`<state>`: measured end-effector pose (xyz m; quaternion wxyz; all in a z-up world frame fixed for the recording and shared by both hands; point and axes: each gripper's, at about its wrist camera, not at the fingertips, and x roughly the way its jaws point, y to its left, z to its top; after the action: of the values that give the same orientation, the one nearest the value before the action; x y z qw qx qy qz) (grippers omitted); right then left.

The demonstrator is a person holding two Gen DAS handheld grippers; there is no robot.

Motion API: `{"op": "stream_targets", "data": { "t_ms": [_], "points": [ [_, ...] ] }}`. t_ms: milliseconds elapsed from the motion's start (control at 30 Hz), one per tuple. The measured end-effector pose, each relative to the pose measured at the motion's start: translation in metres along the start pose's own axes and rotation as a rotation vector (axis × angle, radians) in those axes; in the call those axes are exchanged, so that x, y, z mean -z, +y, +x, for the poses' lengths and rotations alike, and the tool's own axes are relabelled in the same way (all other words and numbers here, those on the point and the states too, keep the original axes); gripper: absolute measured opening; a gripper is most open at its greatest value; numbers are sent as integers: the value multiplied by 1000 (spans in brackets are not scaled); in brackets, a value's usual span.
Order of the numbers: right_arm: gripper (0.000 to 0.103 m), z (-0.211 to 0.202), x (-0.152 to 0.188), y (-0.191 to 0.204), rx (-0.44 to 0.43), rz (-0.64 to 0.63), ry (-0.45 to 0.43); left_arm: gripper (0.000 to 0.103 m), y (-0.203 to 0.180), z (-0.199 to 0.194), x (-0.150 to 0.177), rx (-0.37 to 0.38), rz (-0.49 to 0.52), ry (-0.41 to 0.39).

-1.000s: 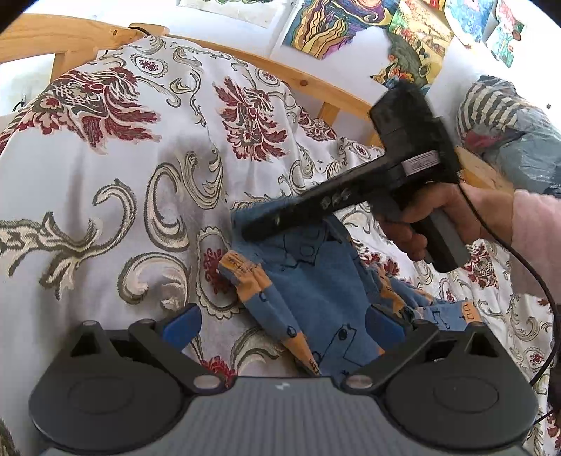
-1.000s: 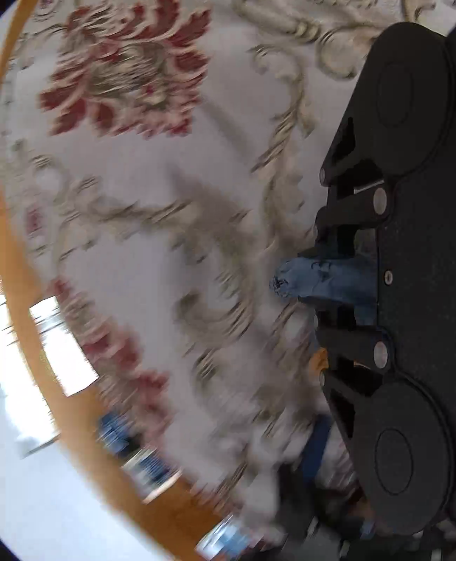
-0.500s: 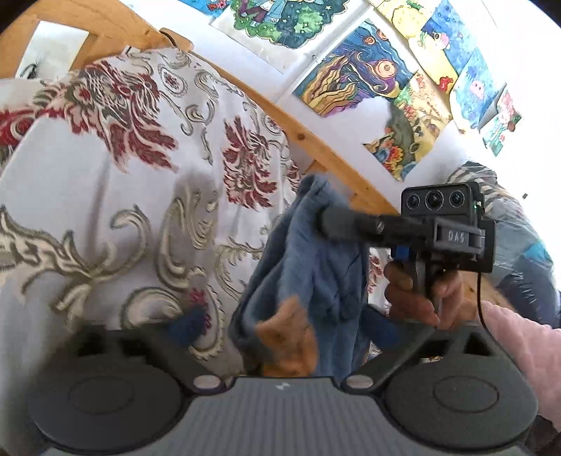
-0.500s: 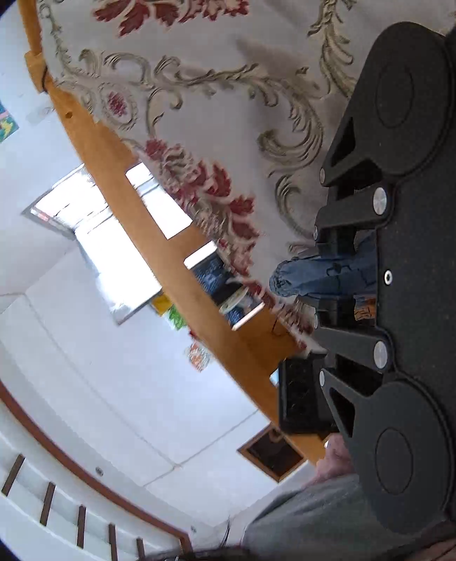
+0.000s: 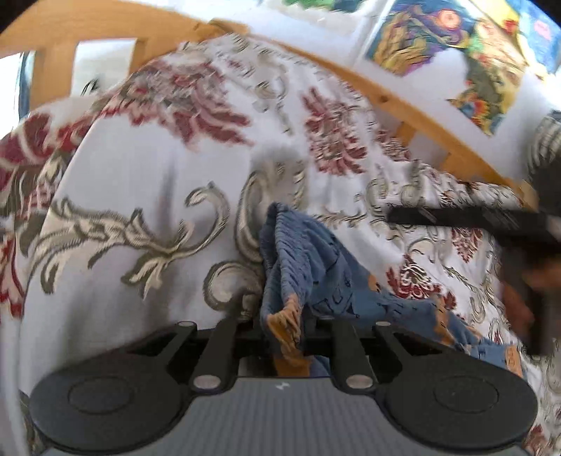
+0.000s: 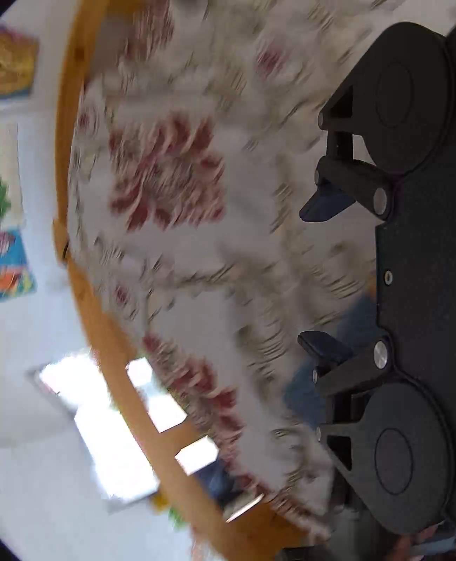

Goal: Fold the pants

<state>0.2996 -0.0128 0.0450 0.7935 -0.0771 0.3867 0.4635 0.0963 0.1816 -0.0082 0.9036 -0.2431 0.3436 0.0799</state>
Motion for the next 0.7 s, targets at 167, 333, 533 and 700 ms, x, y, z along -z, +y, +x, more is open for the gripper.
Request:
{"op": "stream_targets", "data": {
  "t_ms": [167,333,533,700],
  "points": [
    [69,-31,65,41,182,-10,93,19,9,3,-1,13,-28,15],
    [63,8,119,67,339,-98,176,19,5,6,-1,0,-12,17],
    [67,-4,122,62,311,-27,75,17,-7,5,-4,-30,40,23],
    [81,-54,124,55,263,47,-55,16,-34,-12,-8,-31,131,-32]
  ]
}}
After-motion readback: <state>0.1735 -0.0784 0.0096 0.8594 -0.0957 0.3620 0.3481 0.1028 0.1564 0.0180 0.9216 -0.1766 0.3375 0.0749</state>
